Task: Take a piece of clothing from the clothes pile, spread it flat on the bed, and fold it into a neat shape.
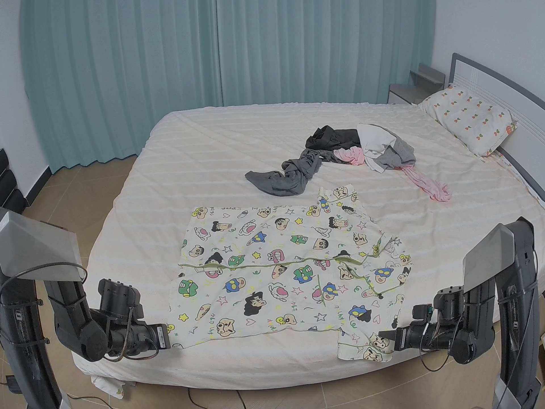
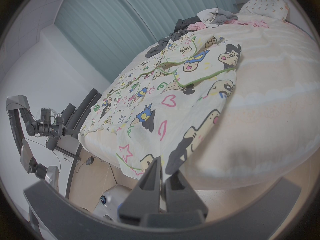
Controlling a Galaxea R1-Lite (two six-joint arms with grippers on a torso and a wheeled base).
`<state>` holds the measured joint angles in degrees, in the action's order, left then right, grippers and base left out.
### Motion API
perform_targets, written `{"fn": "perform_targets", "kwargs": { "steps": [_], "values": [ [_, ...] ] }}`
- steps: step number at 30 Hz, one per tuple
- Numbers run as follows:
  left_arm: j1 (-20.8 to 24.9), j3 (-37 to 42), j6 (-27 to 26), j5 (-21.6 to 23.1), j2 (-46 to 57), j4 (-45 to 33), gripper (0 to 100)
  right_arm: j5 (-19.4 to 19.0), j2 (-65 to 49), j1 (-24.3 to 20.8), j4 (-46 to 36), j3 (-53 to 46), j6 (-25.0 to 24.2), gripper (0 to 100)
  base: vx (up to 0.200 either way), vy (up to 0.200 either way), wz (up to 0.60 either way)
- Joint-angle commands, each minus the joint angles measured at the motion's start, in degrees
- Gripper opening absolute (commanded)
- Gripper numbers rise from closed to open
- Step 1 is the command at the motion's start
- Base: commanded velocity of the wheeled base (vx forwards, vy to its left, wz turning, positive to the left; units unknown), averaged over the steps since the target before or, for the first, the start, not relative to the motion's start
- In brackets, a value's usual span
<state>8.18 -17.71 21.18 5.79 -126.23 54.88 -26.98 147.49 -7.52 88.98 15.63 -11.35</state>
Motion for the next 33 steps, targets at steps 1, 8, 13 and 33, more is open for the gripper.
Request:
{"fn": "perform_targets", "kwargs": {
  "steps": [1, 8, 13, 33],
  "values": [
    [-1.32, -2.06, -0.08, 0.45, -2.0, 0.31, 0, -0.18, 0.07, 0.31, 0.49, -0.16, -0.08, 0, 0.0, 0.0, 0.0],
    [-1.32, -6.11, 0.09, 0.98, -4.55, -0.13, 0, -0.18, 0.16, 0.31, 0.49, -0.16, -0.08, 0, 0.0, 0.0, 0.0],
    [-1.41, -6.11, -0.17, 1.06, -4.64, 0.14, 100, -0.27, 0.07, 0.31, 0.49, -0.16, -0.08, 0, 0.0, 0.0, 0.0],
    [3.6, -11.03, -4.48, 0.8, -8.68, -0.83, 100, -0.36, 0.16, 0.23, 0.49, -0.25, 0.28, 0, 0.0, 0.0, 0.0]
  ]
}}
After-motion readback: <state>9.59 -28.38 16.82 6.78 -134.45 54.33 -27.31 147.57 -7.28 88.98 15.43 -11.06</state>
